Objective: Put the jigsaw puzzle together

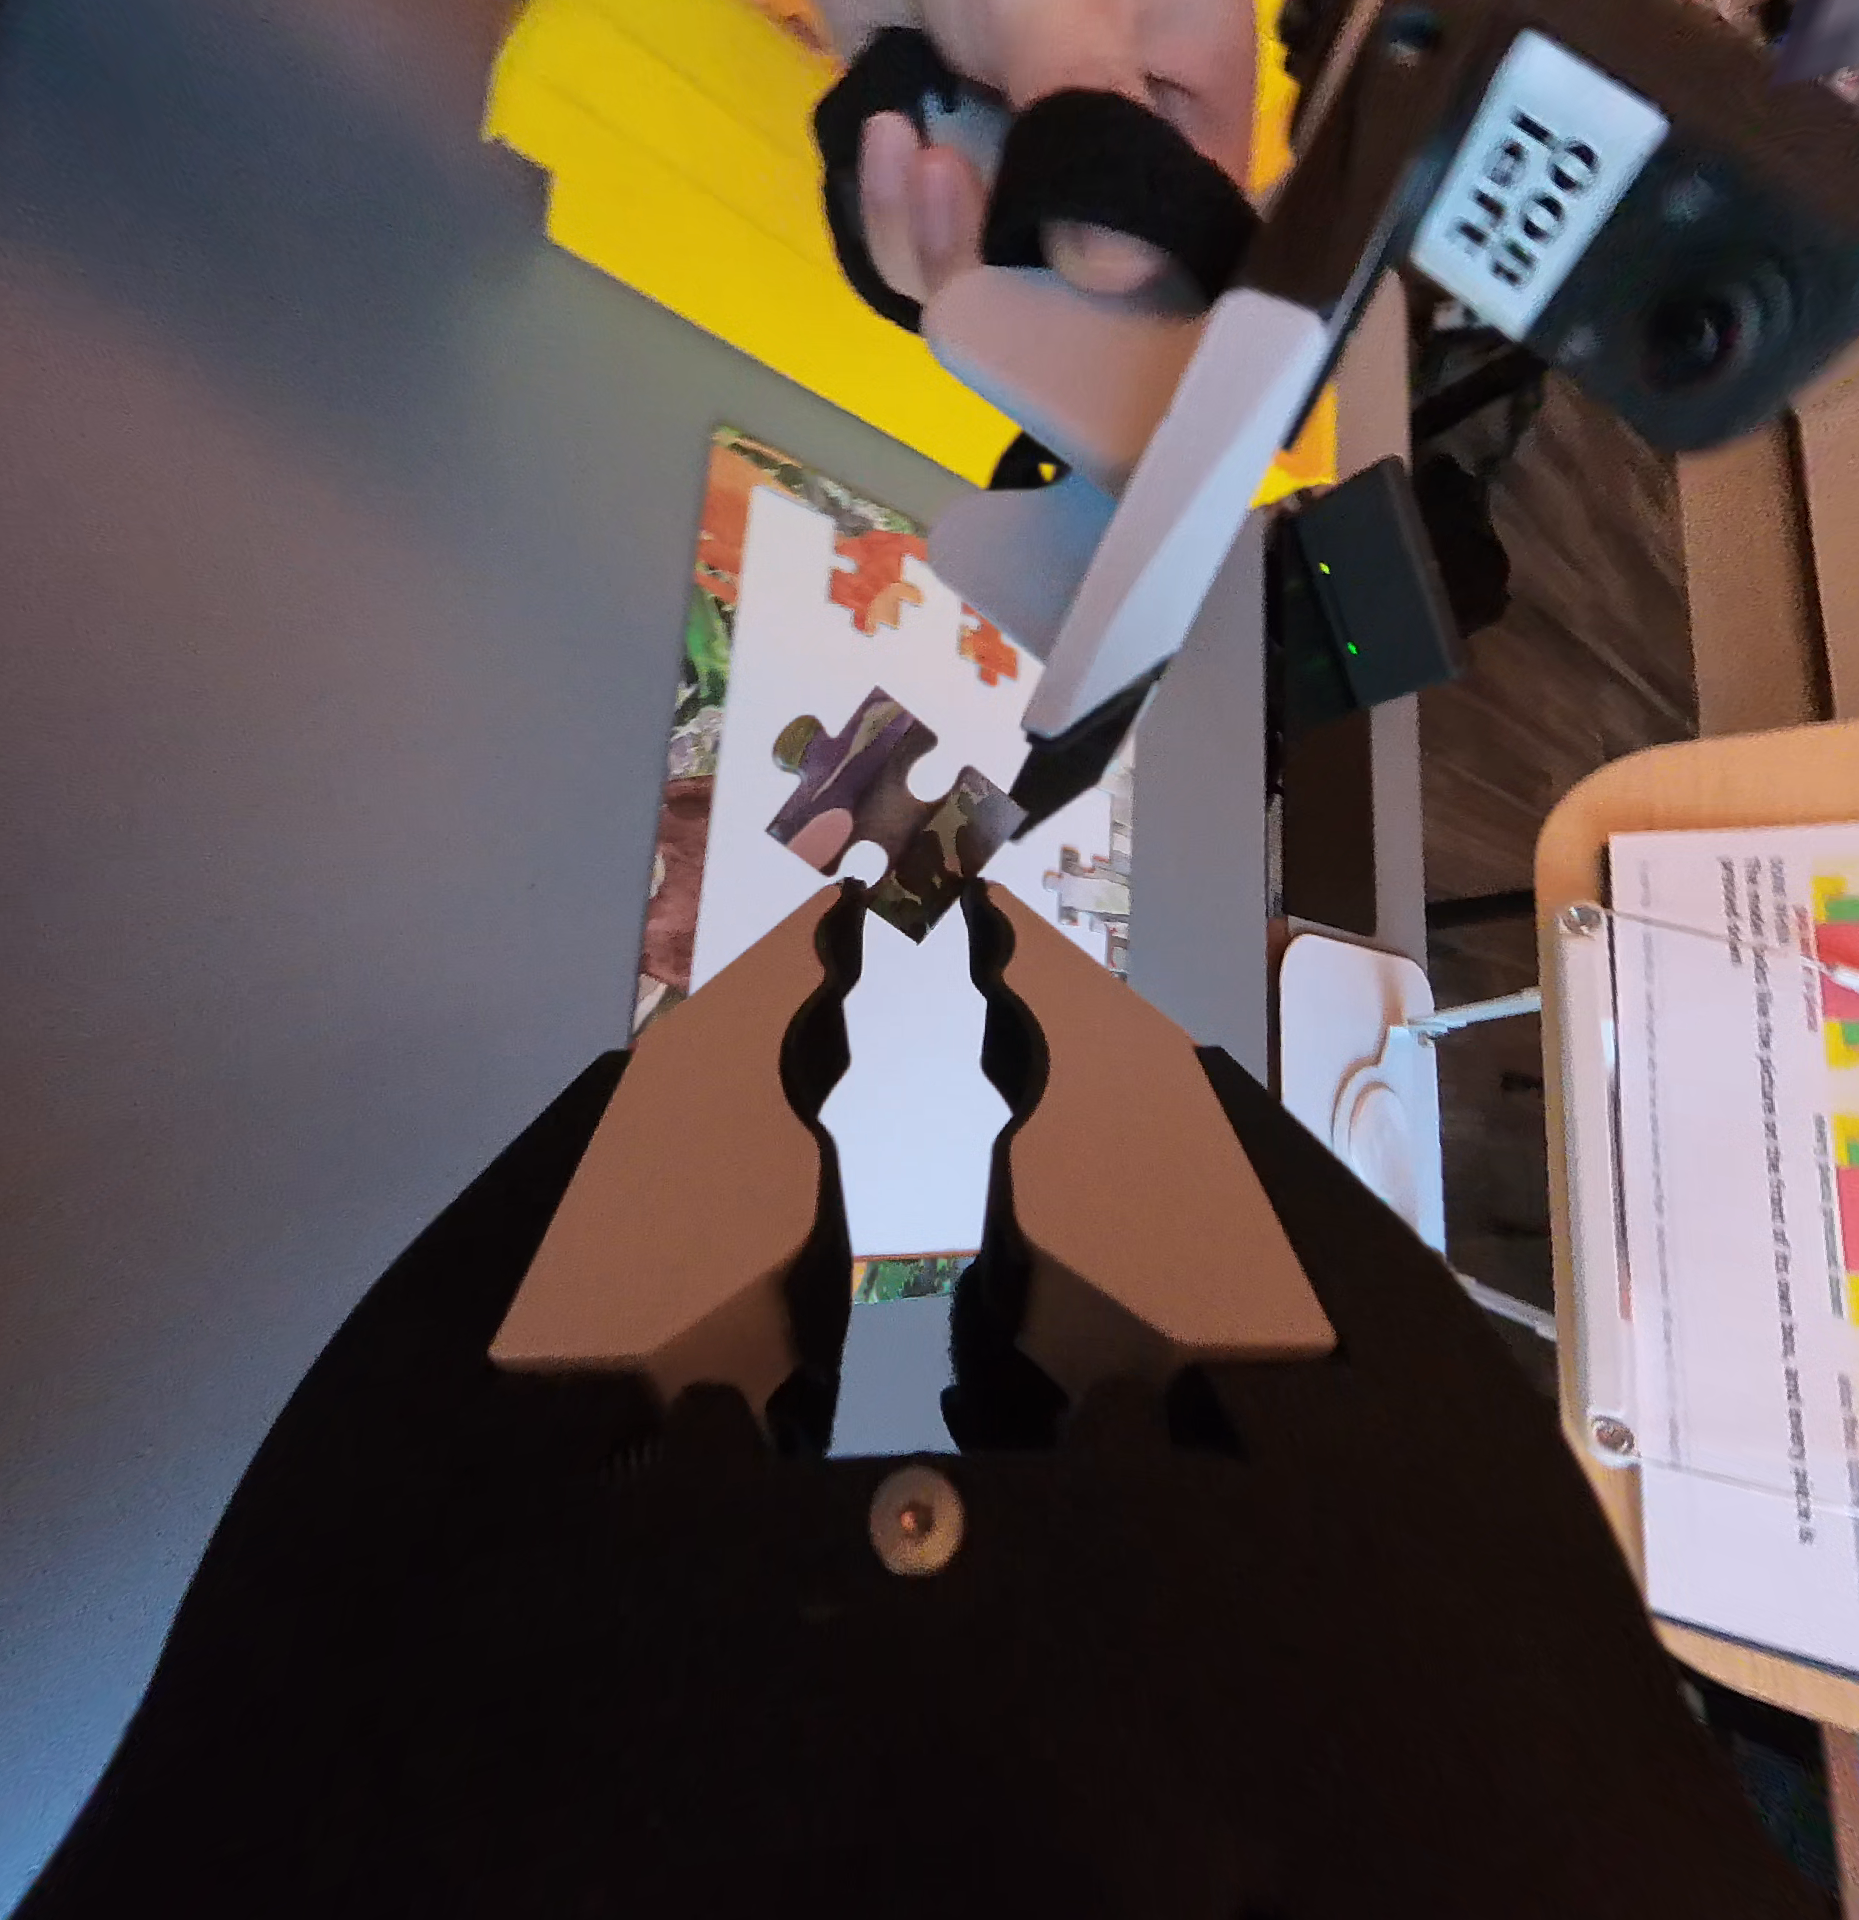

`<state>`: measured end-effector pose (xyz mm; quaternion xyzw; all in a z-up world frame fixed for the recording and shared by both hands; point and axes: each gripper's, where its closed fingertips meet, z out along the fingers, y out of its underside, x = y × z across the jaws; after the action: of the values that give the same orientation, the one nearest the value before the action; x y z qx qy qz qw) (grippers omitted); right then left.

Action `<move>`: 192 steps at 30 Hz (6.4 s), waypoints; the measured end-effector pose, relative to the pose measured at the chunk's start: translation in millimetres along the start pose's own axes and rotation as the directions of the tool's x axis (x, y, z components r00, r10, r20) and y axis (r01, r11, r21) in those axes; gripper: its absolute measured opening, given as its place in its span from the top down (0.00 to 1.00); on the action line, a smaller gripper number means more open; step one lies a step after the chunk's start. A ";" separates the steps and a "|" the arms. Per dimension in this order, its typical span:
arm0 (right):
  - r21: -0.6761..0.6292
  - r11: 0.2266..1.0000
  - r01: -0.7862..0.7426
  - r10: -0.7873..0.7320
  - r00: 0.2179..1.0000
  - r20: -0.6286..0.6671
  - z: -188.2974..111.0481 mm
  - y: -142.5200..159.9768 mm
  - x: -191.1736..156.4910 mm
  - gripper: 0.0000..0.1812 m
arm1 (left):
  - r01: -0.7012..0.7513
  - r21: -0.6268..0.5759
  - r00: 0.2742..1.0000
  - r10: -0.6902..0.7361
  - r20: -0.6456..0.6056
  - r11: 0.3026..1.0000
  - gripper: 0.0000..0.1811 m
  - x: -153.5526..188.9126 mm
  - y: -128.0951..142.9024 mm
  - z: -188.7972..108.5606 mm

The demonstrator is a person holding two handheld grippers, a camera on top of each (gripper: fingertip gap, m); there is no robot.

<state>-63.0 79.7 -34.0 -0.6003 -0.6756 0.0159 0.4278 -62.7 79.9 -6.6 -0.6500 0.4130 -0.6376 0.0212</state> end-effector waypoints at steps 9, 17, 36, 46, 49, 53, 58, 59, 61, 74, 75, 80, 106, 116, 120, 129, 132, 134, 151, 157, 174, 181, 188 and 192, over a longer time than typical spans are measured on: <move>0.000 0.980 -0.200 0.192 0.944 -0.268 -8.0 16.5 58.5 0.89 | 0.041 0.209 0.997 -0.053 0.050 0.977 0.81 -18.3 -29.2 -8.9; -0.046 0.993 -0.111 0.097 0.966 -0.240 -4.8 21.1 49.1 0.82 | 0.043 0.185 0.996 -0.057 0.070 0.982 1.00 -18.4 -24.3 -6.4; 0.072 0.996 0.052 -0.052 0.999 0.006 -1.0 2.4 -3.4 0.77 | 0.072 -0.160 0.988 -0.048 0.149 0.985 1.00 -20.1 29.8 11.0; -0.021 0.994 -0.105 0.107 0.990 0.095 14.7 50.4 -2.7 0.82 | 0.101 -0.085 0.952 -0.072 0.296 0.991 0.79 -46.6 20.5 0.3; -0.154 0.936 -0.316 0.341 0.923 0.178 39.3 110.8 -11.0 0.82 | 0.117 -0.036 0.951 -0.102 0.292 0.992 0.81 -47.7 14.4 -6.9; -0.237 0.893 -0.382 0.431 0.877 0.211 52.4 145.4 -21.0 0.82 | 0.114 -0.067 0.953 -0.090 0.290 0.991 0.83 -46.3 17.9 -3.3; -0.230 0.878 -0.420 0.461 0.872 0.164 48.8 161.2 -10.6 0.75 | 0.143 -0.097 0.926 -0.098 0.365 0.985 0.83 -64.5 25.2 1.4; -0.221 0.874 -0.433 0.470 0.870 0.151 45.2 162.6 -6.6 0.74 | 0.149 -0.108 0.906 -0.093 0.412 0.983 0.83 -74.0 28.1 1.9; -0.178 0.861 -0.476 0.498 0.860 0.111 38.1 163.7 4.9 0.78 | 0.153 -0.154 0.871 -0.059 0.488 0.976 0.84 -91.1 36.2 7.0; -0.211 0.853 -0.478 0.517 0.831 0.206 59.7 155.3 -15.9 0.87 | 0.223 -0.325 0.789 0.025 0.614 0.919 1.00 -138.7 74.3 22.3; -0.203 0.847 -0.491 0.528 0.823 0.210 59.4 154.9 -15.4 0.88 | 0.234 -0.316 0.792 0.008 0.611 0.919 1.00 -138.5 74.7 22.5; -0.196 0.838 -0.509 0.542 0.819 0.190 57.6 161.9 -11.2 0.88 | 0.269 -0.283 0.806 -0.054 0.589 0.920 1.00 -137.5 75.5 22.9; -0.069 0.889 -0.453 0.458 0.879 0.134 41.2 154.8 9.6 0.88 | 0.274 -0.284 0.809 -0.061 0.584 0.919 1.00 -138.1 73.9 23.2; -0.120 0.874 -0.471 0.486 0.854 0.188 45.2 158.2 -4.1 0.83 | 0.281 -0.278 0.811 -0.072 0.581 0.919 1.00 -138.3 73.3 23.3; -0.157 0.884 -0.441 0.464 0.869 0.173 53.2 162.6 -7.5 0.79 | 0.282 -0.278 0.811 -0.073 0.580 0.918 1.00 -138.3 73.2 23.4; -0.151 0.865 -0.478 0.501 0.843 0.195 50.0 169.4 -9.5 0.89 | 0.283 -0.276 0.812 -0.076 0.579 0.919 1.00 -138.4 72.9 23.6; -0.148 0.864 -0.481 0.502 0.842 0.195 50.2 169.4 -9.2 0.89 | 0.287 -0.274 0.813 -0.082 0.577 0.918 1.00 -138.2 73.0 23.6; -0.147 0.862 -0.485 0.506 0.841 0.190 50.5 170.1 -7.9 0.89 | 0.288 -0.273 0.813 -0.083 0.577 0.918 1.00 -138.3 73.0 23.7; -0.135 0.863 -0.486 0.499 0.862 0.090 53.5 179.2 8.4 0.87 | 0.289 -0.276 0.814 -0.084 0.575 0.917 1.00 -138.5 72.5 23.7; -0.098 0.850 -0.518 0.523 0.852 0.024 32.9 187.8 25.9 0.85 | 0.299 -0.275 0.816 -0.095 0.571 0.914 1.00 -138.1 72.9 23.8; -0.045 0.803 -0.594 0.592 0.804 -0.054 17.2 192.0 47.6 0.89 | 0.315 -0.298 0.809 -0.090 0.581 0.901 1.00 -136.9 75.3 21.1; 0.028 0.761 -0.649 0.649 0.759 -0.048 25.6 173.8 56.6 0.90 | 0.321 -0.293 0.809 -0.101 0.578 0.901 1.00 -137.0 74.8 21.3; 0.076 0.742 -0.666 0.665 0.715 -0.217 16.0 178.7 86.9 0.93 | 0.310 -0.294 0.806 -0.086 0.585 0.904 1.00 -135.2 72.8 20.0; 0.305 0.752 -0.584 0.648 0.574 -0.500 -57.7 177.0 143.8 0.85 | 0.132 -0.189 0.859 -0.017 0.512 0.973 1.00 -94.5 27.6 25.0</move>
<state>125.1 219.3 -11.8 -0.7486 -0.2591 0.0169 0.6100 -41.1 102.6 -103.2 -0.8085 0.4346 -0.3955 0.0330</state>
